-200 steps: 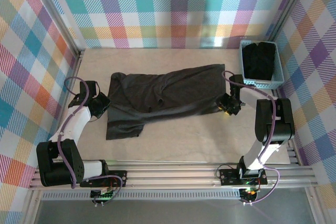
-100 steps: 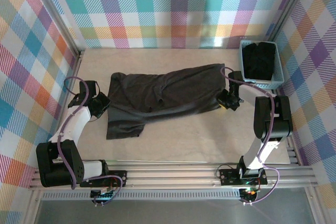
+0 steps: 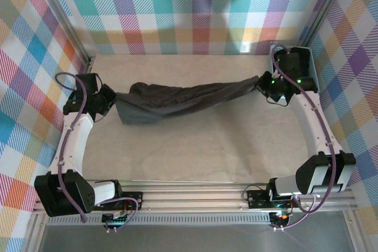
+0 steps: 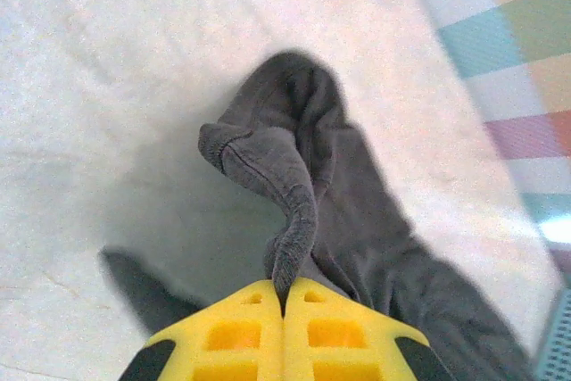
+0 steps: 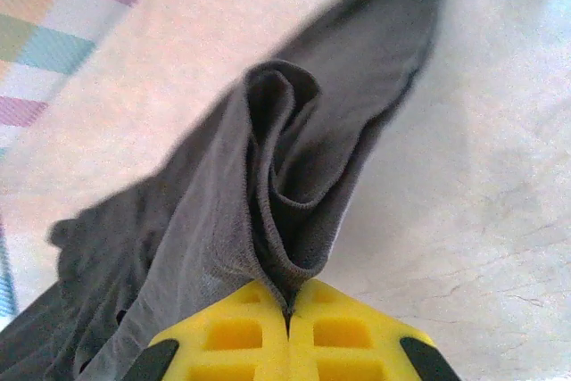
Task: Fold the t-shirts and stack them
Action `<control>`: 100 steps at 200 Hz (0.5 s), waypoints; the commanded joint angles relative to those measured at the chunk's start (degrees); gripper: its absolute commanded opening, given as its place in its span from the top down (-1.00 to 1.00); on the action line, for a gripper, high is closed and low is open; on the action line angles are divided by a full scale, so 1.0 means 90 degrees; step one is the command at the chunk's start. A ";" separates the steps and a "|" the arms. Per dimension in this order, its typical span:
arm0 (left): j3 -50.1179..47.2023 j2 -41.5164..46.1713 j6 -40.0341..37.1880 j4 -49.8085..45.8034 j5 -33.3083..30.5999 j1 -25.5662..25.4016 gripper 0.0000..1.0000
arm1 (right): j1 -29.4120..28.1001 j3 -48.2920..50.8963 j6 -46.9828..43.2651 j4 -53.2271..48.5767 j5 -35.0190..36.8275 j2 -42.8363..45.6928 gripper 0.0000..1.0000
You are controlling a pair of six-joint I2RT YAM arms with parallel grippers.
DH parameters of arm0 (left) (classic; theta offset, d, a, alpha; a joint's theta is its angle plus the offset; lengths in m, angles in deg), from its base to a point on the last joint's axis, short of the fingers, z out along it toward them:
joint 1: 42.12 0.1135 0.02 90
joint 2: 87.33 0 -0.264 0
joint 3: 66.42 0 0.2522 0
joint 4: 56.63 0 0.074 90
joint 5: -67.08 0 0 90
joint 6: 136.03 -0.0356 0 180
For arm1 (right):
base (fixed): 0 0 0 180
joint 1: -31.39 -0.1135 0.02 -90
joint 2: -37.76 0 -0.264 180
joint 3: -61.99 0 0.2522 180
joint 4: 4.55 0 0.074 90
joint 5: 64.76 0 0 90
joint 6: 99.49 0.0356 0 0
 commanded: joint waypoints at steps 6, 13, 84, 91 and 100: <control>0.0910 0.0282 0.0382 -0.0454 0.0072 0.0186 1.00 | 0.0165 -0.0913 0.0118 -0.0657 -0.0269 0.0022 1.00; 0.1132 0.0281 0.0440 -0.0535 0.0072 0.0214 1.00 | 0.0197 -0.1139 0.0132 -0.0756 -0.0322 -0.0008 1.00; 0.2000 0.0240 0.0697 -0.0998 0.0257 0.0430 1.00 | 0.0934 -0.2022 0.0472 -0.0808 -0.1983 0.0103 1.00; 0.1908 0.0223 0.0695 -0.0910 0.0257 0.0429 1.00 | 0.0951 -0.1981 0.0484 -0.0781 -0.2098 0.0028 1.00; 0.1846 0.0132 0.0705 -0.0809 0.0274 0.0456 1.00 | 0.0949 -0.1957 0.0501 -0.0710 -0.2202 -0.0121 1.00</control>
